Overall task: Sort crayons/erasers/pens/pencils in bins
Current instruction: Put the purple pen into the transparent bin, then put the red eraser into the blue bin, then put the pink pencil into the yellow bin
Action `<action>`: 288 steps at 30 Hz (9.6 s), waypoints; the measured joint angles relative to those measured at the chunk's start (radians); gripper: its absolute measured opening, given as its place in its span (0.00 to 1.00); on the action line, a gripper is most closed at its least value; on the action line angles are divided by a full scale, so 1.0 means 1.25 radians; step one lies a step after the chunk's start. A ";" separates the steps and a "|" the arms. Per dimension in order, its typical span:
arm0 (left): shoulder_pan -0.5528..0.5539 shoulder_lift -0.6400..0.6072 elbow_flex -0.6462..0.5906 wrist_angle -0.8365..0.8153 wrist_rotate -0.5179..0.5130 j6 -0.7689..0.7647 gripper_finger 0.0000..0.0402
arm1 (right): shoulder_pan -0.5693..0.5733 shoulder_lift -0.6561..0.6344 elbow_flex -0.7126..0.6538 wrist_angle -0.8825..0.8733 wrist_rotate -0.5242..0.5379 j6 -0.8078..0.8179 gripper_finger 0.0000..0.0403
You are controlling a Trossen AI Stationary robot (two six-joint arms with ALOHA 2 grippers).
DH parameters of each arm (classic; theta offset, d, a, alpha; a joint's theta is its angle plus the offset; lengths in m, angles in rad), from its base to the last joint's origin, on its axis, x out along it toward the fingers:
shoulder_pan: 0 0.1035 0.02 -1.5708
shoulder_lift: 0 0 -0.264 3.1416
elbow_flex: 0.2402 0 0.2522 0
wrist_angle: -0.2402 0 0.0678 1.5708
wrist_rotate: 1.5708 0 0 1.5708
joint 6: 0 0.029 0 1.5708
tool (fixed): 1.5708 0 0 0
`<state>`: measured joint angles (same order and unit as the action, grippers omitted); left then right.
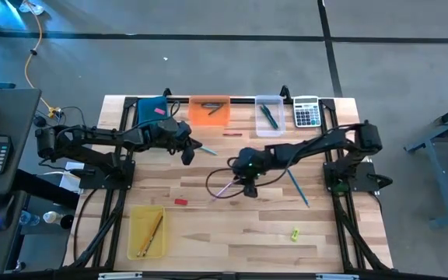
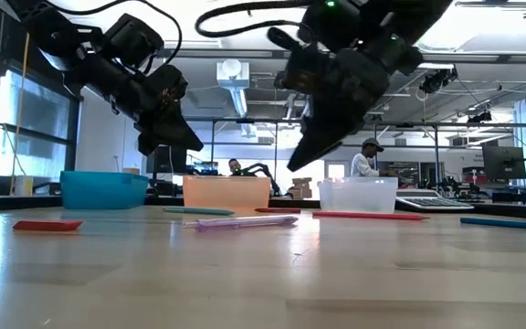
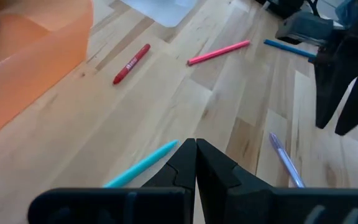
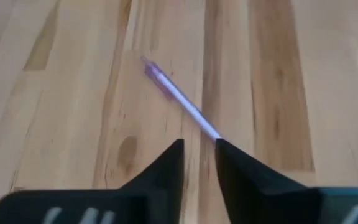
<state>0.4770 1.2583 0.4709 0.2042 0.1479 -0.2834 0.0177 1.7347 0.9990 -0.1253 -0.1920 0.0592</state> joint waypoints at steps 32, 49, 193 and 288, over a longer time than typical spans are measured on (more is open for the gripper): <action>-0.005 0.000 0.000 0.002 -0.002 0.007 0.00 | -0.008 0.261 0.264 -0.229 -0.023 -0.257 0.32; -0.005 0.000 0.000 0.003 -0.019 0.014 0.00 | -0.050 0.242 0.259 -0.285 -0.055 -0.110 0.05; -0.587 0.252 0.320 -0.723 -0.113 -0.100 0.41 | -0.579 -0.587 -0.107 -0.212 -0.089 -0.096 0.00; 0.416 0.205 0.376 -0.794 -0.319 -0.149 0.33 | -0.579 -0.587 -0.107 -0.198 -0.083 -0.135 0.00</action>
<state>0.9967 1.5140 0.9413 -0.7886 -0.2506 -0.4699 -0.7063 1.0012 0.8654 -0.3725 -0.2954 -0.1093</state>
